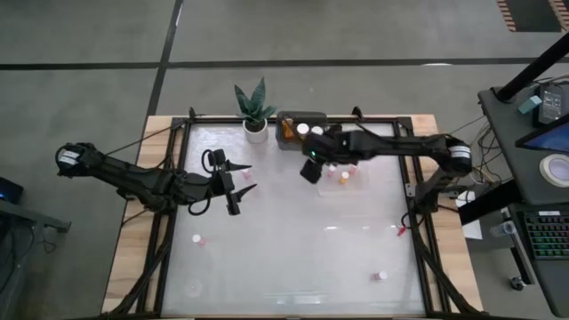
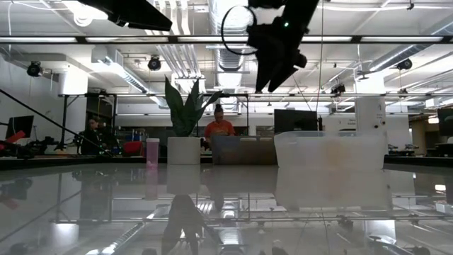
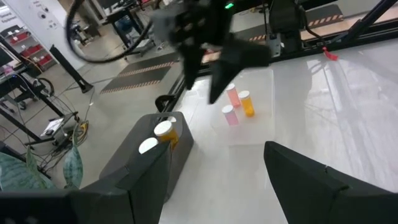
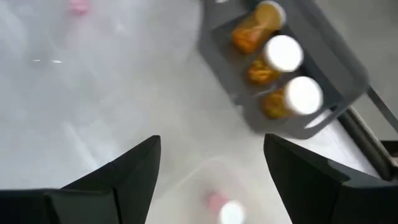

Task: Pick and place medicine bottles into bin by pill shape (circle, oval)
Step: Put the small pink pill bottle into the white bin

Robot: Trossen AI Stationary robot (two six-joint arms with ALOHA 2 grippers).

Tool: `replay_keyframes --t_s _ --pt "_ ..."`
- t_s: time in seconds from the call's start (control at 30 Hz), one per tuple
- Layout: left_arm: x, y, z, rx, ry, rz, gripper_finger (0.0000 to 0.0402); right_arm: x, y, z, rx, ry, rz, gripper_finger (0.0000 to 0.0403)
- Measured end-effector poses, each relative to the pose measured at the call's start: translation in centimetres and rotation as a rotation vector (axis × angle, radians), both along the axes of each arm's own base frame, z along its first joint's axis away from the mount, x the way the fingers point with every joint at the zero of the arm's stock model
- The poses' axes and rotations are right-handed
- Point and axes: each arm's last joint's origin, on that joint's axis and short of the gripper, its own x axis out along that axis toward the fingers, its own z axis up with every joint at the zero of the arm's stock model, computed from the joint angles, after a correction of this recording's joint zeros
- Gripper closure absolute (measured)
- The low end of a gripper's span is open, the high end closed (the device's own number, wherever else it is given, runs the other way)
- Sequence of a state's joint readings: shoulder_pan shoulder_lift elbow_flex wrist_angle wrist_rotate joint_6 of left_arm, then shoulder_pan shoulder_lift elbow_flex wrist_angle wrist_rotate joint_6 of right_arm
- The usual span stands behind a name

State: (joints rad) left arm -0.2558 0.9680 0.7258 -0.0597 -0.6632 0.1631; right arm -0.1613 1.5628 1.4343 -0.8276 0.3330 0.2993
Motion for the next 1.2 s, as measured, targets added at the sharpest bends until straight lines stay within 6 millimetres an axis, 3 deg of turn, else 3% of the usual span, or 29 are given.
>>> replay_keyframes --t_s 0.23,0.5,0.83,1.0,1.2 --pt "0.0 0.0 -0.3 -0.004 0.005 0.001 0.0162 -2.8 4.4 -0.8 0.014 -0.116 0.078 0.0133" --pt "0.0 0.0 -0.4 -0.035 -0.005 0.010 0.0162 -5.7 7.1 -3.1 -0.034 -0.316 0.232 0.0132" --pt "-0.1 0.0 -1.2 -0.179 -0.052 0.051 0.0162 -9.6 8.2 -5.0 -0.112 -0.577 0.475 0.0140" --pt "-0.4 0.1 -3.0 -0.293 -0.061 0.096 0.0162 -11.4 8.1 -5.6 -0.153 -0.711 0.521 0.0142" --pt "-0.9 0.2 -5.4 -0.429 -0.064 0.161 0.0162 -13.0 7.9 -6.3 -0.159 -0.750 0.517 0.0145"
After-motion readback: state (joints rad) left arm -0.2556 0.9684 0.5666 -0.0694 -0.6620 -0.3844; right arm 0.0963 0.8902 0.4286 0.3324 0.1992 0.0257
